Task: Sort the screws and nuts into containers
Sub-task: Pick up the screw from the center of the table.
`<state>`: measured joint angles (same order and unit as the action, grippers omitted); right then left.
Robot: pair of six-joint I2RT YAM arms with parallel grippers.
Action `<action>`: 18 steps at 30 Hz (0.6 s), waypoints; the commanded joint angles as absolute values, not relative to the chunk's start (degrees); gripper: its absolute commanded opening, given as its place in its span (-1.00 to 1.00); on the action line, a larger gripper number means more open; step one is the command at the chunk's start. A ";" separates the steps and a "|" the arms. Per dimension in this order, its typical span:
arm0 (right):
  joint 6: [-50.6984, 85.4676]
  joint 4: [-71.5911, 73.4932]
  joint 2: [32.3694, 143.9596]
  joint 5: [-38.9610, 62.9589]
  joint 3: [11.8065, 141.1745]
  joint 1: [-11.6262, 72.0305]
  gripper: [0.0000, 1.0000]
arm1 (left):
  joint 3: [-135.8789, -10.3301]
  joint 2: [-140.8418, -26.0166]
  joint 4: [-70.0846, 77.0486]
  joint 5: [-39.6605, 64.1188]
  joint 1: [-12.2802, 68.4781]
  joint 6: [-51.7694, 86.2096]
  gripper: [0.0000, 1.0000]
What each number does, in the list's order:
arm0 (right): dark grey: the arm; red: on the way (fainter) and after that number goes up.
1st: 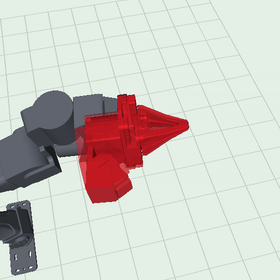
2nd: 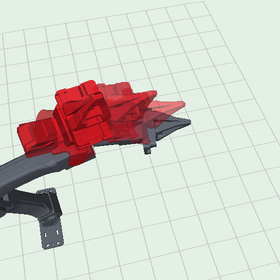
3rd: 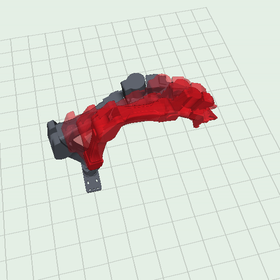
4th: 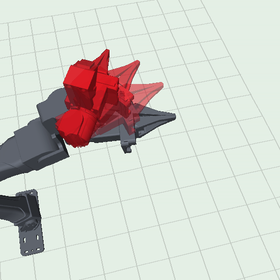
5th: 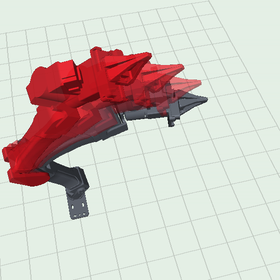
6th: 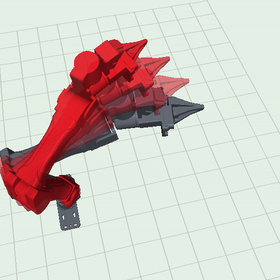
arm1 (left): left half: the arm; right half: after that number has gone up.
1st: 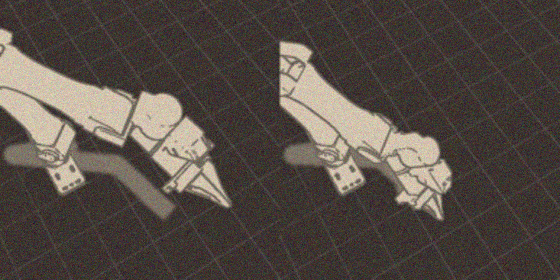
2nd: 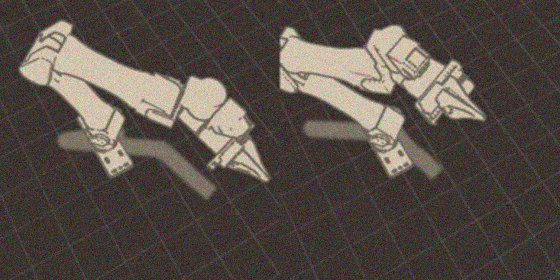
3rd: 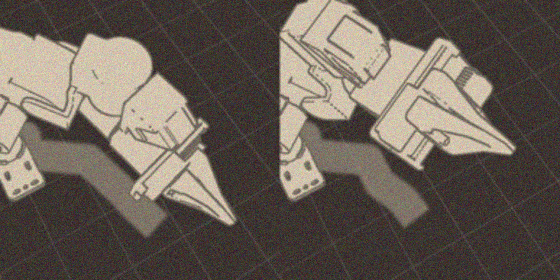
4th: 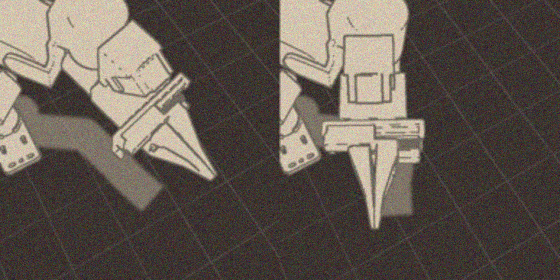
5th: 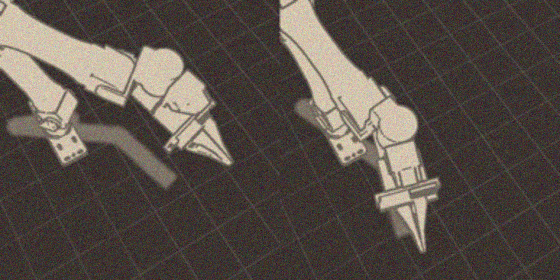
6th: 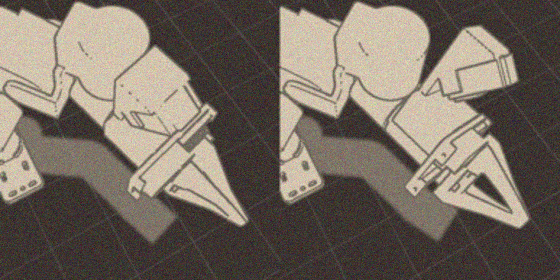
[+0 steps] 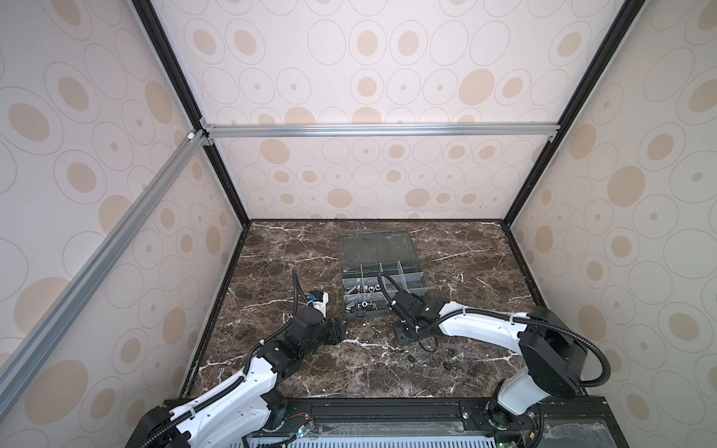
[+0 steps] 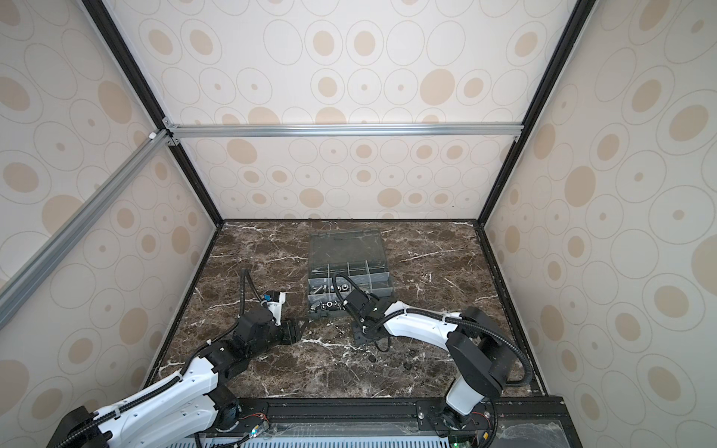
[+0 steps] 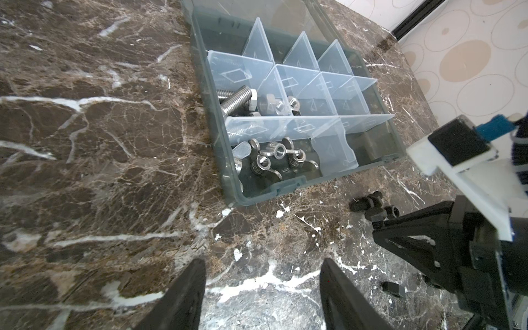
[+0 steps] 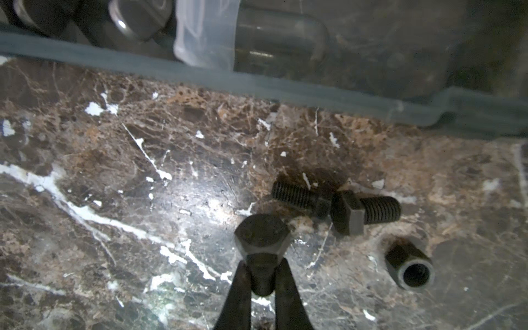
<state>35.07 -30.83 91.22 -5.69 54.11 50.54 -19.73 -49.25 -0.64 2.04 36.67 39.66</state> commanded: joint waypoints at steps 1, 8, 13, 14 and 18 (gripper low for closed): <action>34.96 -31.99 89.42 -6.48 55.20 50.98 -0.83 | -20.83 -49.28 0.15 1.57 36.82 40.34 0.28; 34.76 -32.05 88.90 -6.85 55.39 51.03 -0.83 | -20.76 -49.38 0.39 1.74 36.82 40.34 0.28; 34.63 -32.13 89.08 -6.96 55.78 50.92 -0.83 | -20.83 -49.46 0.50 1.85 36.85 40.39 0.28; 34.53 -32.09 89.04 -6.94 55.81 50.90 -0.83 | -20.83 -49.48 0.52 1.85 36.86 40.34 0.28; 34.36 -32.09 89.15 -7.07 56.11 50.94 -0.83 | -20.83 -49.57 0.77 1.85 36.90 40.43 0.28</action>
